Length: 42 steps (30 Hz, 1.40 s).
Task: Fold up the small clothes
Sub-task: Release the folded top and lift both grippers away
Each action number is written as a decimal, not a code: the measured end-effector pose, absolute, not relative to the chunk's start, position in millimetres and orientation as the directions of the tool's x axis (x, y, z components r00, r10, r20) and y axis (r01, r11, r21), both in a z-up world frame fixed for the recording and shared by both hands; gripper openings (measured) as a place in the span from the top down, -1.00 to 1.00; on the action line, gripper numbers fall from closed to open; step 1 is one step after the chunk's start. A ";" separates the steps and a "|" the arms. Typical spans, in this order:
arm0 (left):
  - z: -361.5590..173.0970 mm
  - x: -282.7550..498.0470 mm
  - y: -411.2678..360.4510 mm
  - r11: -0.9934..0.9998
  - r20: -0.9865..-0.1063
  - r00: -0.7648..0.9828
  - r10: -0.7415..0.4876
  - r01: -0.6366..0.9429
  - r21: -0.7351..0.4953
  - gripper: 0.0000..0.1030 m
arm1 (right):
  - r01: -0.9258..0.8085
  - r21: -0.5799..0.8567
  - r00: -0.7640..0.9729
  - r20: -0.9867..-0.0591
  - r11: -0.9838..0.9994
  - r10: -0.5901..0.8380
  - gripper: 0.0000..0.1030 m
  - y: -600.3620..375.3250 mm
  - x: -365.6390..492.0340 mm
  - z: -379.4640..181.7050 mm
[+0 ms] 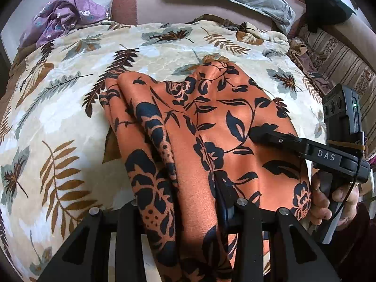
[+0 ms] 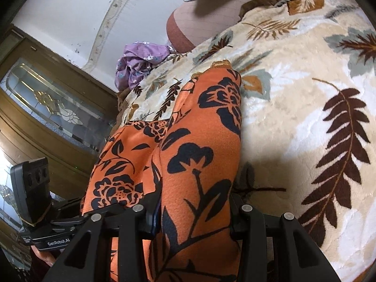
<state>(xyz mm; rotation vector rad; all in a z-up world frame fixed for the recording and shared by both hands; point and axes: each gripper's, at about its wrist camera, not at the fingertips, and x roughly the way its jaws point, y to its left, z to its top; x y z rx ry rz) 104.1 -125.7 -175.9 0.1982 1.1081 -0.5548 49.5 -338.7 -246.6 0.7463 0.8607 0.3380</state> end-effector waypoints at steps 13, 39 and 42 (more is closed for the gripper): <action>-152.8 75.8 -109.0 0.889 -0.842 0.509 -0.177 0.450 0.086 0.03 | 0.073 0.435 0.741 -0.626 0.897 0.244 -0.17 -322.8 -23.8 -170.8; -4.3 -23.4 -67.0 0.956 -0.514 0.856 -0.059 0.197 0.219 -0.93 | 0.129 0.235 0.858 -0.514 0.963 0.011 -0.05 -264.0 -128.3 -48.6; 9.5 -41.7 -65.0 0.960 -0.483 0.875 -0.042 0.169 0.222 -0.93 | 0.133 0.223 0.874 -0.486 0.966 -0.008 -0.06 -258.8 -142.5 -34.9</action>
